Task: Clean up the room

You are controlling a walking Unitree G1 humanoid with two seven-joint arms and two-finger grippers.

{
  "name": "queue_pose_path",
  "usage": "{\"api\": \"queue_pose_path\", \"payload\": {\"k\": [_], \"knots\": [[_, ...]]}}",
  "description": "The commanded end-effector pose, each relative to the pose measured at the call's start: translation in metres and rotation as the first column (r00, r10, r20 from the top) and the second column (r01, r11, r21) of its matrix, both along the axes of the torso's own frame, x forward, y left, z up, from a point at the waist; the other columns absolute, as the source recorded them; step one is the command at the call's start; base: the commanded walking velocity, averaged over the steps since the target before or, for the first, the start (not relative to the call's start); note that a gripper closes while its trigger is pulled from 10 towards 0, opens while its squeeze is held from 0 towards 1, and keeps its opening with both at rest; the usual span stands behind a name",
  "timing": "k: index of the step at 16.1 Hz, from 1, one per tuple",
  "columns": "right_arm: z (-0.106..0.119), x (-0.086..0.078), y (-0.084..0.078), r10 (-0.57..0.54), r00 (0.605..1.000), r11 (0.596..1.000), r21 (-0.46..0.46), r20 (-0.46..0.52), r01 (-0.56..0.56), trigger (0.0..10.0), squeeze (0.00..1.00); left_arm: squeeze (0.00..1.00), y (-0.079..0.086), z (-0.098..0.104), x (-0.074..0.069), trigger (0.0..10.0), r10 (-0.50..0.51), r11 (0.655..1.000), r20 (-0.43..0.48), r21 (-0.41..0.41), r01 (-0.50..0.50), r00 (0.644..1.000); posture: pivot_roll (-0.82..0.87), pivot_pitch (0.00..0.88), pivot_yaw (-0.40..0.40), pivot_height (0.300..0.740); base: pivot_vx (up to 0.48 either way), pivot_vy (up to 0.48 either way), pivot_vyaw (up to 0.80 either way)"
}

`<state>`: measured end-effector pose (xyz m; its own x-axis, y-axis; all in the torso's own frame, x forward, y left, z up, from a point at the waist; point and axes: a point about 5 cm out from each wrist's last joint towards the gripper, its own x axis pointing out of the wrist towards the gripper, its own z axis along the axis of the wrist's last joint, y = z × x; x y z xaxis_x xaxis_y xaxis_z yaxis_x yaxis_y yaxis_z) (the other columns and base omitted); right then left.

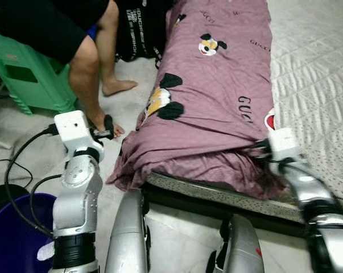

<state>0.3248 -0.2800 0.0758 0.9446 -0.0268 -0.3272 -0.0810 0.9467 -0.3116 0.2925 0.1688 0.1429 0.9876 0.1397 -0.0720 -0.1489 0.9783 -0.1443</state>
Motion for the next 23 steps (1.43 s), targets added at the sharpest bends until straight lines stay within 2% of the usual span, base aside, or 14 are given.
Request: {"api": "queue_pose_path", "payload": {"k": [1, 4, 5, 8, 10, 11, 12, 14, 15, 16, 17, 18, 21, 23], "knots": [[0.017, -0.007, -0.037, -0.098, 0.995, 0.995, 0.011, 0.023, 0.098, 0.0, 0.0, 0.0, -0.002, 0.001, 0.003, 10.0, -0.01, 1.0, 0.006, -0.003, 0.01, 1.0, 0.1, 0.071, 0.001, 0.586, 0.0, 0.0, 0.0], [0.022, -0.004, -0.032, 0.018, 1.0, 0.997, 0.076, 0.011, -0.018, 0.0, 0.0, 0.0, -0.004, 0.001, 0.006, 10.0, -0.016, 1.0, 0.011, -0.005, 0.017, 1.0, 0.1, 0.065, 0.0, 0.586, 0.0, 0.0, 0.0], [0.012, -0.009, -0.016, 0.182, 0.983, 0.975, 0.133, -0.019, -0.178, 0.0, 0.0, 0.0, -0.005, 0.0, 0.006, 10.0, -0.023, 1.0, 0.01, -0.008, 0.023, 1.0, 0.1, 0.064, -0.003, 0.586, 0.0, 0.0, 0.0], [-0.012, -0.034, 0.002, 0.382, 0.921, 0.914, 0.182, -0.08, -0.364, 0.0, 0.0, 0.0, -0.007, -0.003, 0.005, 10.0, -0.03, 0.999, 0.002, -0.013, 0.03, 1.0, 0.1, 0.064, -0.004, 0.586, 0.0, 0.0, 0.0], [-0.034, -0.058, 0.004, 0.474, 0.859, 0.88, 0.104, -0.193, -0.463, 0.0, 0.0, 0.0, -0.008, -0.005, 0.004, 10.0, -0.035, 0.999, -0.004, -0.018, 0.035, 0.999, 0.1, 0.063, -0.004, 0.586, 0.0, 0.0, 0.0], [-0.043, -0.066, 0.0, 0.456, 0.852, 0.887, 0.048, -0.257, -0.46, 0.0, 0.0, 0.0, -0.009, -0.006, 0.004, 10.0, -0.04, 0.999, -0.006, -0.021, 0.04, 0.999, 0.1, 0.063, -0.004, 0.586, 0.0, 0.0, 0.0], [-0.052, -0.072, -0.005, 0.419, 0.837, 0.876, -0.084, -0.353, -0.474, 0.0, 0.0, 0.0, -0.012, -0.007, 0.005, 10.0, -0.048, 0.999, -0.009, -0.025, 0.048, 0.999, 0.1, 0.063, -0.004, 0.586, 0.0, 0.0, 0.0], [-0.05, -0.068, 0.0, 0.409, 0.848, 0.877, -0.112, -0.337, -0.467, 0.0, 0.0, 0.0, -0.015, -0.007, 0.006, 10.0, -0.058, 0.998, -0.008, -0.029, 0.058, 0.998, 0.08, 0.057, 0.001, 0.586, 0.0, 0.0, 0.0], [-0.049, -0.062, 0.002, 0.378, 0.868, 0.886, -0.147, -0.321, -0.44, 10.0, 0.0, 0.0, -0.015, -0.007, 0.007, 10.0, -0.059, 0.998, -0.008, -0.03, 0.059, 0.998, 0.08, 0.05, -0.003, 0.586, 0.0, 0.0, 0.0], [-0.046, -0.056, 0.005, 0.352, 0.892, 0.898, -0.165, -0.285, -0.407, 10.0, 0.0, 0.0, -0.014, -0.007, 0.007, 10.0, -0.057, 0.998, -0.007, -0.03, 0.057, 0.998, 0.08, 0.05, -0.003, 0.586, 0.0, 0.0, 0.0], [-0.041, -0.048, 0.008, 0.313, 0.923, 0.92, -0.168, -0.225, -0.353, 10.0, 0.84, 0.0, -0.013, -0.007, 0.008, 10.0, -0.054, 0.998, -0.004, -0.029, 0.054, 0.999, 0.08, 0.046, -0.006, 0.586, 0.0, 0.0, 0.0], [-0.037, -0.042, 0.011, 0.28, 0.941, 0.935, -0.169, -0.187, -0.312, 10.0, 1.0, 0.0, -0.013, -0.007, 0.008, 10.0, -0.051, 0.998, -0.003, -0.028, 0.051, 0.999, 0.08, 0.042, -0.009, 0.586, 0.0, 0.0, 0.0], [-0.027, -0.03, 0.018, 0.207, 0.974, 0.965, -0.145, -0.096, -0.22, 10.0, 1.0, 0.0, -0.012, -0.009, 0.008, 10.0, -0.044, 0.999, -0.001, -0.029, 0.043, 0.999, 0.07, 0.021, -0.017, 0.586, 0.0, 0.0, 0.0], [-0.033, -0.038, 0.018, 0.114, 0.991, 0.989, -0.085, -0.071, -0.12, 10.0, 1.0, 0.0, -0.009, -0.01, 0.008, 10.0, -0.037, 0.999, 0.003, -0.029, 0.037, 0.999, 0.07, 0.008, -0.022, 0.586, 0.0, 0.0, 0.0]]}}
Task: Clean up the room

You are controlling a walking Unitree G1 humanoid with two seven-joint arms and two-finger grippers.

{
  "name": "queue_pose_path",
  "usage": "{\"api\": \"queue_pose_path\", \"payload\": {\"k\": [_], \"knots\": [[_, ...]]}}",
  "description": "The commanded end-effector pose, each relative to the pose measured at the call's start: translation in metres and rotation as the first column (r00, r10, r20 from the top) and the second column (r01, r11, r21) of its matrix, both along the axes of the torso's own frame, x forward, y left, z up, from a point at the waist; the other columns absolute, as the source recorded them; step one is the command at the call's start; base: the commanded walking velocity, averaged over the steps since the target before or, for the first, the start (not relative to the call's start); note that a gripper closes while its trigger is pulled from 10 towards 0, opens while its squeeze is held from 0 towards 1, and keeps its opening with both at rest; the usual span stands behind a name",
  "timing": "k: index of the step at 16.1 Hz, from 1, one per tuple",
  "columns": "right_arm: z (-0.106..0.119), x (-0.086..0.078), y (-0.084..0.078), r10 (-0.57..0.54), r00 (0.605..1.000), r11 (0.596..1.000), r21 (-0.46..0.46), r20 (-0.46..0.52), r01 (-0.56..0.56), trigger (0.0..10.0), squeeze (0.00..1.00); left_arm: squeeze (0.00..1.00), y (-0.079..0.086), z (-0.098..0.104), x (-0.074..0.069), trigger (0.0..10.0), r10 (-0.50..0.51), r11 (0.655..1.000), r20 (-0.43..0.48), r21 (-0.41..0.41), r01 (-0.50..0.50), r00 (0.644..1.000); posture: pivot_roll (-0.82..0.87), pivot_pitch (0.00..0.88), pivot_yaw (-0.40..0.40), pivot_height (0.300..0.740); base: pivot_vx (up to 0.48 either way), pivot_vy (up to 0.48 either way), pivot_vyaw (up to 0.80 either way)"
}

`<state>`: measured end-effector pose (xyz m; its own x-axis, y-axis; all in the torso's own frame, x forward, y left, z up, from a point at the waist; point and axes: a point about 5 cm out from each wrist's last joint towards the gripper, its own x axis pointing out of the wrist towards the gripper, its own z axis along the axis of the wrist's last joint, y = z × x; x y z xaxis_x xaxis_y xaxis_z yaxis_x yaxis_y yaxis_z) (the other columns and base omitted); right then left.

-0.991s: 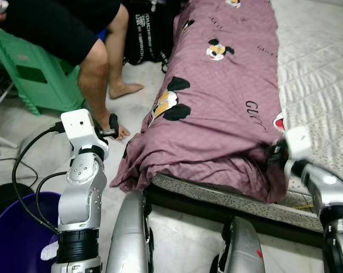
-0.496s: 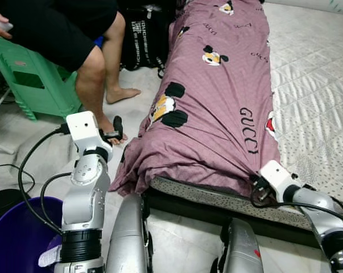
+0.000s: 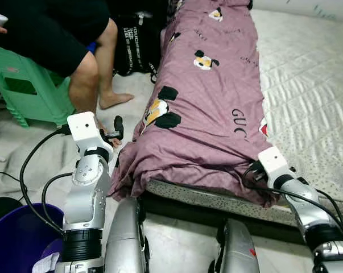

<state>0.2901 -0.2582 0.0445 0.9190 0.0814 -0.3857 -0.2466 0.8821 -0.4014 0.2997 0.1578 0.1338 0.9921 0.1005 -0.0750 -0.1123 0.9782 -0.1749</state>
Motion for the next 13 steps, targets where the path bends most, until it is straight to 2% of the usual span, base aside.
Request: {"api": "queue_pose_path", "payload": {"k": [1, 2, 3, 4, 5, 6, 7, 9, 10, 11, 12, 13], "knots": [[-0.008, -0.011, -0.002, -0.061, 0.998, 0.998, 0.034, -0.019, 0.062, 10.0, 1.0, 0.0, 0.003, -0.001, 0.001, 10.0, 0.003, 1.0, 0.001, 0.003, -0.003, 1.0, 0.07, 0.0, -0.026, 0.586, 0.0, 0.0, 0.0], [-0.013, -0.018, -0.001, -0.064, 0.997, 0.997, 0.034, -0.036, 0.065, 10.0, 1.0, 0.0, 0.003, -0.002, 0.001, 10.0, 0.004, 1.0, 0.001, 0.004, -0.004, 1.0, 0.06, 0.0, -0.026, 0.586, 0.0, 0.0, 0.0], [-0.027, -0.038, 0.004, -0.037, 0.995, 0.999, 0.033, -0.092, 0.04, 10.0, 1.0, 0.0, 0.005, -0.004, 0.0, 10.0, 0.008, 1.0, -0.001, 0.007, -0.008, 1.0, 0.06, 0.0, -0.027, 0.586, 0.0, 0.0, 0.0], [-0.034, -0.05, 0.004, -0.032, 0.991, 0.999, 0.029, -0.128, 0.036, 10.0, 1.0, 0.0, 0.006, -0.005, 0.0, 10.0, 0.009, 1.0, -0.002, 0.008, -0.009, 1.0, 0.06, 0.0, -0.027, 0.586, 0.0, 0.0, 0.0], [-0.038, -0.059, 0.003, -0.045, 0.987, 0.999, 0.022, -0.156, 0.049, 10.0, 1.0, 0.0, 0.006, -0.005, 0.0, 10.0, 0.01, 1.0, -0.002, 0.008, -0.01, 1.0, 0.05, 0.0, -0.028, 0.586, 0.0, 0.0, 0.0], [-0.034, -0.066, -0.004, -0.12, 0.981, 0.992, 0.008, -0.151, 0.123, 10.0, 1.0, 0.0, 0.006, -0.006, 0.001, 10.0, 0.011, 1.0, -0.001, 0.008, -0.011, 1.0, 0.05, 0.0, -0.028, 0.586, 0.0, 0.0, 0.0], [-0.016, -0.055, -0.008, -0.172, 0.984, 0.985, 0.007, -0.045, 0.172, 10.0, 1.0, 0.0, 0.005, -0.005, 0.002, 10.0, 0.009, 1.0, 0.001, 0.006, -0.009, 1.0, 0.04, 0.0, -0.024, 0.586, 0.0, 0.0, 0.0], [0.019, -0.031, -0.004, -0.169, 0.975, 0.985, -0.002, 0.148, 0.171, 10.0, 1.0, 0.0, 0.002, -0.004, 0.003, 10.0, 0.002, 1.0, 0.008, 0.002, -0.002, 1.0, 0.04, 0.0, -0.02, 0.586, 0.0, 0.0, 0.0], [0.053, -0.009, 0.006, -0.172, 0.94, 0.985, 0.049, 0.295, 0.165, 10.0, 1.0, 0.0, 0.001, -0.003, 0.003, 10.0, -0.003, 1.0, 0.018, -0.001, 0.003, 1.0, 0.04, 0.0, -0.019, 0.586, 0.0, 0.0, 0.0], [0.073, 0.005, 0.017, -0.166, 0.914, 0.985, 0.111, 0.37, 0.134, 10.0, 1.0, 0.0, 0.0, -0.001, 0.003, 10.0, -0.005, 1.0, 0.029, -0.004, 0.006, 1.0, 0.04, 0.0, -0.019, 0.586, 0.0, 0.0, 0.0], [0.081, 0.009, 0.023, -0.162, 0.904, 0.983, 0.139, 0.396, 0.115, 10.0, 1.0, 0.0, 0.0, 0.0, 0.003, 10.0, -0.005, 1.0, 0.033, -0.004, 0.005, 0.999, 0.04, 0.0, -0.02, 0.586, 0.0, 0.0, 0.0], [0.091, 0.022, 0.041, -0.129, 0.904, 0.979, 0.197, 0.407, 0.051, 10.0, 1.0, 0.0, 0.0, 0.0, 0.002, 10.0, -0.004, 1.0, 0.036, -0.004, 0.004, 0.999, 0.05, 0.0, -0.02, 0.586, 0.0, 0.0, 0.0]]}}
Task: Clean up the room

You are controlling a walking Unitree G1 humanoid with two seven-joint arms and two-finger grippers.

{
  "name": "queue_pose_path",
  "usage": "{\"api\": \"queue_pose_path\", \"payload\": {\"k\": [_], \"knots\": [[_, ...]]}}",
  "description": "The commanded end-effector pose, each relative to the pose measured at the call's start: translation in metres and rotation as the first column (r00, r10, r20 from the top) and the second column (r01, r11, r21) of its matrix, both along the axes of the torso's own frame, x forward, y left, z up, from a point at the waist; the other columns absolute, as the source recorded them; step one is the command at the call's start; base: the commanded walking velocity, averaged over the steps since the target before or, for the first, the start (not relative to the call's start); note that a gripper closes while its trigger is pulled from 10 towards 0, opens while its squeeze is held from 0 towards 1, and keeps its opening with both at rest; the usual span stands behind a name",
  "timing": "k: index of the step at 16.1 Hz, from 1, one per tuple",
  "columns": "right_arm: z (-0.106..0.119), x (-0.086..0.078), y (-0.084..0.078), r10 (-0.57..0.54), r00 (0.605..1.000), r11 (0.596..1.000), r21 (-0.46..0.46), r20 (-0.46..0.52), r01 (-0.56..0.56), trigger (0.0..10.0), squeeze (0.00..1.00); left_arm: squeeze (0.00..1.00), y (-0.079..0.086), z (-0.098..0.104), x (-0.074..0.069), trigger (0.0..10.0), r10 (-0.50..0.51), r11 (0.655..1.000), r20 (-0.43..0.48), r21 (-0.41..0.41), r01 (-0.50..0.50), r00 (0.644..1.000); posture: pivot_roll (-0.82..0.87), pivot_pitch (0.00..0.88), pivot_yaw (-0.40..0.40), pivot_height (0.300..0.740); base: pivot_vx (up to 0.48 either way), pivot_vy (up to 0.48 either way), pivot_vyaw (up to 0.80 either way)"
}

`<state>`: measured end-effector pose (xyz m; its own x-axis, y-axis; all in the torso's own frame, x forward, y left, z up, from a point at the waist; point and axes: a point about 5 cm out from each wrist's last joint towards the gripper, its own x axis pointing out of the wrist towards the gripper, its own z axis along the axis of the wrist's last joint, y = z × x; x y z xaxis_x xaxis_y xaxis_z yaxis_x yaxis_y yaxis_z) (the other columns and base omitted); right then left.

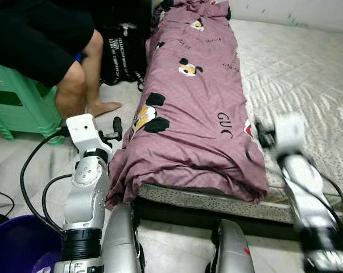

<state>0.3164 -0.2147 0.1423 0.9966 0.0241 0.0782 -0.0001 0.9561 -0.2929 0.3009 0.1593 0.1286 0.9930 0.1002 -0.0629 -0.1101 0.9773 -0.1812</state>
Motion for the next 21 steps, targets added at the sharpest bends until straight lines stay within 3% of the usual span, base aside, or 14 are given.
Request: {"api": "queue_pose_path", "payload": {"k": [1, 4, 6, 8, 10, 12, 14, 16, 17, 20, 21], "knots": [[-0.008, 0.009, 0.013, 0.045, 0.997, 0.998, 0.041, -0.067, -0.042, 10.0, 1.0, 0.0, -0.002, 0.005, 0.0, 10.0, -0.002, 1.0, 0.022, -0.001, 0.002, 1.0, 0.05, 0.0, -0.02, 0.586, 0.0, 0.0, 0.0], [-0.029, 0.032, 0.034, 0.073, 0.97, 0.992, 0.115, -0.234, -0.047, 10.0, 1.0, 0.0, -0.005, 0.006, 0.001, 10.0, -0.006, 1.0, 0.021, -0.004, 0.006, 1.0, 0.07, 0.006, -0.017, 0.586, 0.0, 0.0, 0.0], [-0.038, 0.045, 0.043, 0.036, 0.951, 0.978, 0.207, -0.308, 0.03, 10.0, 1.0, 0.0, -0.007, 0.007, -0.002, 10.0, -0.012, 1.0, 0.026, -0.011, 0.012, 1.0, 0.08, 0.03, -0.021, 0.586, 0.0, 0.0, 0.0], [-0.043, 0.048, 0.044, 0.012, 0.938, 0.969, 0.234, -0.346, 0.074, 10.0, 1.0, 0.0, -0.007, 0.006, -0.006, 10.0, -0.011, 1.0, 0.022, -0.015, 0.012, 1.0, 0.08, 0.05, -0.024, 0.586, 0.0, 0.0, 0.0], [-0.063, 0.044, 0.04, -0.029, 0.876, 0.944, 0.274, -0.482, 0.182, 10.0, 1.0, 0.0, -0.008, 0.001, -0.014, 10.0, -0.004, 1.0, -0.004, -0.017, 0.004, 1.0, 0.11, 0.096, -0.039, 0.586, 0.0, 0.0, 0.0], [-0.084, 0.031, 0.025, -0.055, 0.815, 0.94, 0.245, -0.577, 0.237, 10.0, 1.0, 0.0, -0.003, -0.002, -0.021, 10.0, 0.016, 1.0, -0.022, -0.011, -0.017, 1.0, 0.12, 0.12, -0.046, 0.586, 0.0, 0.0, 0.0], [-0.106, 0.012, 0.006, -0.08, 0.742, 0.91, 0.255, -0.666, 0.327, 10.0, 1.0, 0.0, 0.0, -0.005, -0.025, 10.0, 0.028, 1.0, -0.037, -0.009, -0.028, 0.999, 0.11, 0.131, -0.047, 0.586, 0.0, 0.0, 0.0], [-0.123, -0.009, -0.022, -0.132, 0.661, 0.872, 0.231, -0.738, 0.432, 10.0, 1.0, 0.0, -0.002, -0.007, -0.025, 10.0, 0.019, 1.0, -0.051, -0.01, -0.019, 0.998, 0.1, 0.131, -0.04, 0.586, 0.0, 0.0, 0.0], [-0.129, -0.02, -0.037, -0.162, 0.621, 0.833, 0.231, -0.767, 0.502, 10.0, 1.0, 0.0, -0.005, -0.007, -0.022, 10.0, 0.006, 1.0, -0.053, -0.009, -0.006, 0.999, 0.08, 0.118, -0.035, 0.586, 0.0, 0.0, 0.0], [-0.128, -0.024, -0.046, -0.182, 0.622, 0.823, 0.228, -0.762, 0.52, 10.0, 1.0, 0.0, -0.004, -0.004, -0.014, 10.0, 0.001, 1.0, -0.049, -0.006, -0.002, 0.999, 0.08, 0.088, -0.031, 0.586, 0.0, 0.0, 0.0], [-0.115, -0.015, -0.05, -0.229, 0.679, 0.851, 0.195, -0.697, 0.488, 10.0, 1.0, 0.0, -0.002, 0.0, -0.009, 10.0, 0.003, 1.0, -0.03, -0.001, -0.003, 1.0, 0.07, 0.061, -0.028, 0.586, 0.0, 0.0, 0.0]]}}
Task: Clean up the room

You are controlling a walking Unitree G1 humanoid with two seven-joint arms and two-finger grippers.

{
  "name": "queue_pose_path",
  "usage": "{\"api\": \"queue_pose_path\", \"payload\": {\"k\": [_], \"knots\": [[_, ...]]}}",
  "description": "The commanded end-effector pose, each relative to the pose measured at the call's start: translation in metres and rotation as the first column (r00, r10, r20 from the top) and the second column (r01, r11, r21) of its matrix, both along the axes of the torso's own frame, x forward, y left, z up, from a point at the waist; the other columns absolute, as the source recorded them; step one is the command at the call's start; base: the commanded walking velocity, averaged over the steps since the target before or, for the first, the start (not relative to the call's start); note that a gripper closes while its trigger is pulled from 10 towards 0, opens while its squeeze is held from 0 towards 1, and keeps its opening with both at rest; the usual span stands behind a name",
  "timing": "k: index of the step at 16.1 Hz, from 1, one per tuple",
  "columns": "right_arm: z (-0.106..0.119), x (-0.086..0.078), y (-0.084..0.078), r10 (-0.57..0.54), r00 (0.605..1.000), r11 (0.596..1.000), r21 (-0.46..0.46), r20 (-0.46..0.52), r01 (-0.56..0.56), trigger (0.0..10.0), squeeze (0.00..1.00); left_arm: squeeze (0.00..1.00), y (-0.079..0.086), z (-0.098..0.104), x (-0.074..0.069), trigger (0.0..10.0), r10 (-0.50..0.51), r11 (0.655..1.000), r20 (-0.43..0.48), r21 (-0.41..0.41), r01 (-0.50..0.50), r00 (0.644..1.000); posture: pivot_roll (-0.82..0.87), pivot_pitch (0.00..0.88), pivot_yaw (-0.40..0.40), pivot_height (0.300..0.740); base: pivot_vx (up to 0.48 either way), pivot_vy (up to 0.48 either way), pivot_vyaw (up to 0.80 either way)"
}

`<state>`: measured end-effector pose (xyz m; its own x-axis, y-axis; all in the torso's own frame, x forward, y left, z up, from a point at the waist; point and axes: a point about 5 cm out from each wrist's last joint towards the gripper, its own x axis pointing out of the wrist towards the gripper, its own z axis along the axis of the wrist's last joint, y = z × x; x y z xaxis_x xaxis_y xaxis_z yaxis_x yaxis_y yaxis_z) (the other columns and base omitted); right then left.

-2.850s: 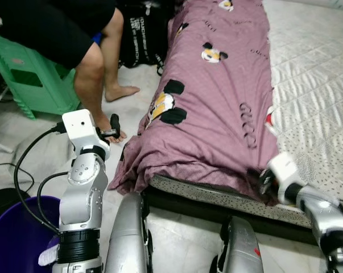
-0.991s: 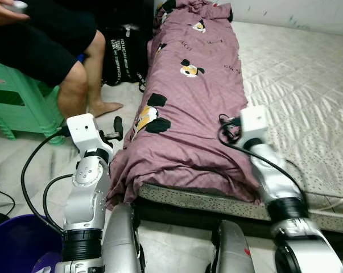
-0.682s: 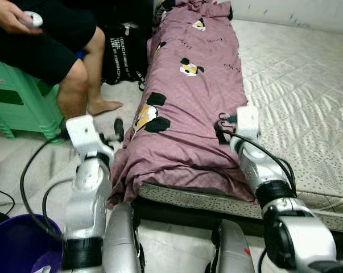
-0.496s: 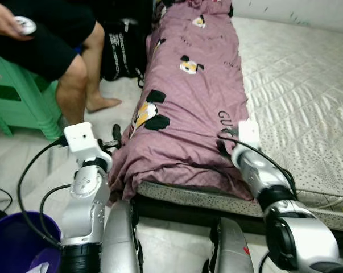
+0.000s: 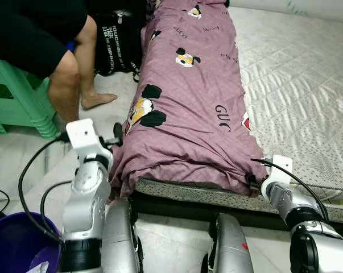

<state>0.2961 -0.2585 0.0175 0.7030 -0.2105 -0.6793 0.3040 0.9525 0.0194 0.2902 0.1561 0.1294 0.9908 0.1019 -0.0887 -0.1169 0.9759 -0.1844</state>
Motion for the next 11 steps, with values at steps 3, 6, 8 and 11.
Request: {"api": "queue_pose_path", "payload": {"k": [3, 6, 8, 11], "knots": [[0.042, 0.023, -0.013, 0.047, 0.977, 0.964, -0.267, 0.207, 0.01, 10.0, 1.0, 0.0, 0.004, 0.0, 0.006, 10.0, 0.001, 1.0, 0.007, 0.015, -0.002, 1.0, 0.07, 0.006, -0.022, 0.586, 0.0, 0.0, 0.0], [0.061, 0.03, -0.016, 0.031, 0.956, 0.925, -0.37, 0.29, 0.083, 10.0, 1.0, 0.0, 0.008, 0.003, 0.015, 10.0, 0.004, 1.0, 0.026, 0.026, -0.004, 1.0, 0.07, 0.0, -0.015, 0.586, 0.0, 0.0, 0.0], [0.06, 0.022, -0.015, 0.018, 0.946, 0.92, -0.377, 0.323, 0.111, 10.0, 1.0, 0.0, 0.014, 0.009, 0.022, 10.0, 0.011, 0.999, 0.054, 0.038, -0.013, 0.998, 0.06, 0.0, -0.01, 0.586, 0.0, 0.0, 0.0], [0.045, 0.002, -0.013, 0.041, 0.959, 0.919, -0.388, 0.282, 0.074, 10.0, 1.0, 0.0, 0.016, 0.012, 0.027, 10.0, 0.011, 0.999, 0.072, 0.042, -0.015, 0.997, 0.06, 0.0, -0.01, 0.586, 0.0, 0.0, 0.0]]}}
